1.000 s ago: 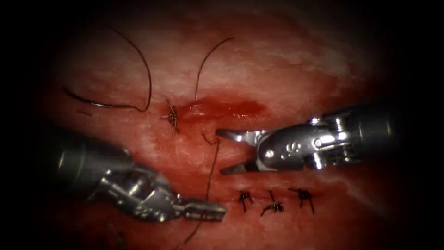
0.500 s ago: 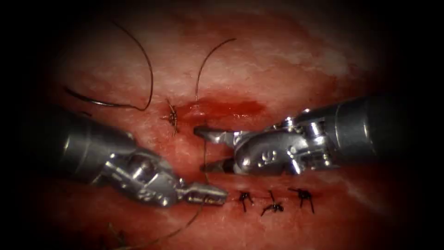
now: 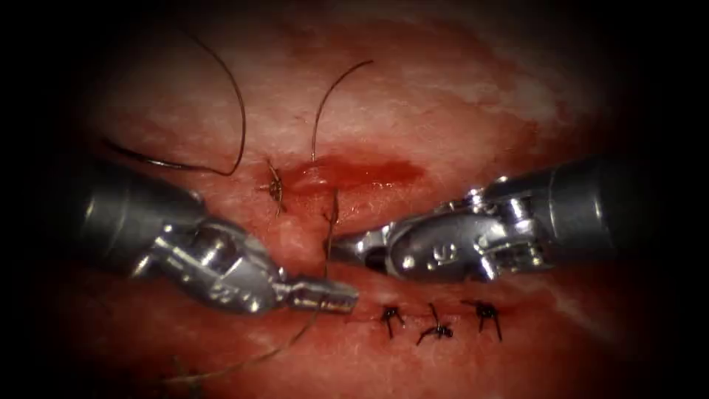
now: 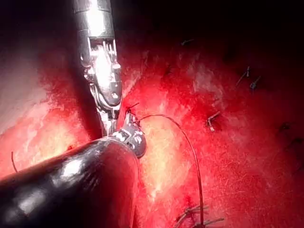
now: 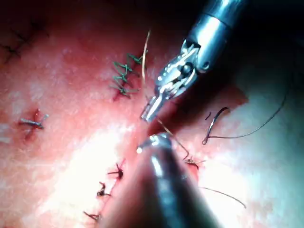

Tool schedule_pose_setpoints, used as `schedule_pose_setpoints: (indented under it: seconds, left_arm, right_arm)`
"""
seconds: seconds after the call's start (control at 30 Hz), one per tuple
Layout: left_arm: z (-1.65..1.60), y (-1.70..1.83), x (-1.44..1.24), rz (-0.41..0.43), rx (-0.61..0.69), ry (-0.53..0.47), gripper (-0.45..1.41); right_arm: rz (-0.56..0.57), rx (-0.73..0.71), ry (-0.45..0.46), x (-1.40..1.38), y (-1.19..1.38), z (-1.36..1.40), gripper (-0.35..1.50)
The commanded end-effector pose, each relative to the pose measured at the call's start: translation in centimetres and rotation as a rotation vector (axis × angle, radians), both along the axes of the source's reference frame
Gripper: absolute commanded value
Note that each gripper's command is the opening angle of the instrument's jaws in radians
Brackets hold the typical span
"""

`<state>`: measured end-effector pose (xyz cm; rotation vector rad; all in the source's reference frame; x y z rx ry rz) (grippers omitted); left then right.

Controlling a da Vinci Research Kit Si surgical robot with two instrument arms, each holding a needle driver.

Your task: Wound Closure

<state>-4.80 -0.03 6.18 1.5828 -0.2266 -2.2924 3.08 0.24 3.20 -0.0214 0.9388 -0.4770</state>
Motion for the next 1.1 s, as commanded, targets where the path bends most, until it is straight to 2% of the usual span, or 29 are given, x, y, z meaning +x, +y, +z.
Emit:
schedule_pose_setpoints:
  seconds: [0.03,0.1,0.17,0.27,0.4,0.53,0.67,0.8,0.83,0.87,0.93,1.07,1.1]
  left_arm:
    - [0.05,-0.06,-0.04,0.002,0.001,0.000,-0.45]
    - [0.05,-0.06,-0.03,0.003,0.002,0.000,-0.45]
    - [0.05,-0.06,-0.01,0.004,0.002,-0.001,-0.45]
    - [0.06,-0.05,0.00,0.002,0.007,-0.001,-0.45]
    - [0.06,-0.05,-0.01,0.002,0.007,-0.001,-0.45]
    - [0.06,-0.05,-0.03,-0.002,0.013,0.001,-0.45]
    - [0.06,-0.05,-0.03,-0.002,0.013,0.001,-0.45]
    - [0.05,-0.06,-0.02,-0.001,0.013,0.000,-0.45]
    - [0.05,-0.06,-0.02,-0.001,0.013,0.000,-0.45]
    - [0.04,-0.06,-0.02,-0.001,0.013,0.000,-0.45]
    - [0.04,-0.06,-0.01,-0.001,0.013,0.000,-0.45]
    - [0.04,-0.07,0.00,-0.004,0.024,0.001,-0.45]
    - [0.04,-0.06,0.00,-0.008,0.035,0.001,-0.10]
  right_arm:
    - [0.010,-0.003,0.003,0.05,-0.05,0.04,-0.35]
    - [0.050,-0.016,0.013,0.05,-0.03,0.03,0.39]
    - [0.138,-0.013,0.036,0.06,0.01,0.01,1.09]
    - [0.185,-0.005,0.052,0.06,0.07,-0.02,1.23]
    - [0.220,-0.009,0.066,0.12,0.09,-0.06,1.28]
    - [0.208,-0.006,0.085,0.35,-0.01,0.03,1.28]
    - [0.203,-0.003,0.091,0.41,-0.04,0.05,1.28]
    - [0.181,-0.028,0.103,0.39,-0.08,0.07,1.16]
    - [0.175,-0.026,0.101,0.38,-0.09,0.07,0.94]
    - [0.137,-0.022,0.081,0.37,-0.09,0.07,0.62]
    - [0.083,-0.008,0.029,0.34,-0.09,0.07,-0.35]
    - [0.057,0.003,0.005,0.26,-0.07,0.08,-0.35]
    - [0.057,0.003,0.005,0.26,-0.06,0.08,-0.35]
